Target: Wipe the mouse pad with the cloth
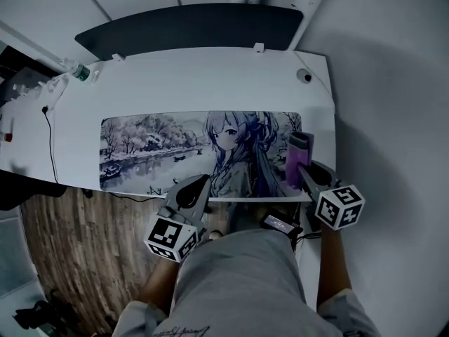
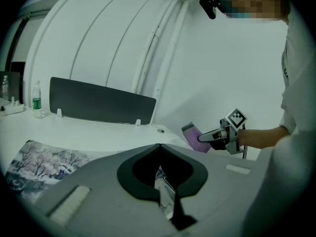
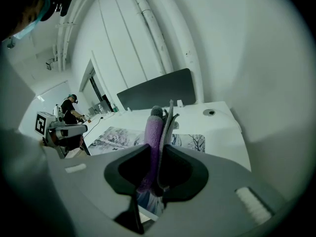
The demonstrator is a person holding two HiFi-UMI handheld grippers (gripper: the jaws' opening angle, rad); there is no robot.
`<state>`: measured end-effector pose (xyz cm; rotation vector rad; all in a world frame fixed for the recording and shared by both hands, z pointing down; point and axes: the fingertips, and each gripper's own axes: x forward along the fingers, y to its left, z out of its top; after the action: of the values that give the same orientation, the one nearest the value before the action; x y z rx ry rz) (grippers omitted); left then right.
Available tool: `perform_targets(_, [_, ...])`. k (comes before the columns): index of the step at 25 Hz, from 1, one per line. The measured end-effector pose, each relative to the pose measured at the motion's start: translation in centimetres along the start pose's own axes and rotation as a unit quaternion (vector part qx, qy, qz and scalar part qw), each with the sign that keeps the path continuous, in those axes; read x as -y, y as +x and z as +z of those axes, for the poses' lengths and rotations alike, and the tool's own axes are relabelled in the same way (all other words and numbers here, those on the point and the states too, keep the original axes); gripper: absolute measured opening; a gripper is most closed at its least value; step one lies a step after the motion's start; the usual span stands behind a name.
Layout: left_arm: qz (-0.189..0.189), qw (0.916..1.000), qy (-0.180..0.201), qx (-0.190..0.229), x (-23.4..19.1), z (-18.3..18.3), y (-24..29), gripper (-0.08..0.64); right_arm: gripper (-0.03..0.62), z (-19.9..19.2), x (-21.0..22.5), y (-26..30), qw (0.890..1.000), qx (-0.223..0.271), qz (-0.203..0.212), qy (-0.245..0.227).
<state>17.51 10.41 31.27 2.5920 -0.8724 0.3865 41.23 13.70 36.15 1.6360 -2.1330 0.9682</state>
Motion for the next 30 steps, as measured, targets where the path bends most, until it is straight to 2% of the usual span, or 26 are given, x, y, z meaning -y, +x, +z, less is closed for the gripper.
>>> perform_targets(8, [0.019, 0.9997, -0.009, -0.013, -1.4, 0.5, 3.9, 0.018, 0.092, 1.0, 5.4, 2.7, 1.000, -0.024, -0.015, 0.011])
perform_targets(16, [0.034, 0.9992, -0.011, -0.020, -2.2, 0.3, 6.1, 0.018, 0.093, 0.0, 10.1, 5.5, 0.997, -0.062, -0.040, 0.028])
perform_targets(22, [0.047, 0.9982, -0.013, -0.034, -3.2, 0.2, 6.8, 0.018, 0.092, -0.3, 13.2, 7.6, 0.994, -0.077, -0.054, 0.051])
perform_targets(30, [0.081, 0.9959, -0.010, -0.038, -4.6, 0.6, 6.1, 0.018, 0.092, -1.4, 15.6, 10.2, 0.990, -0.114, -0.071, 0.045])
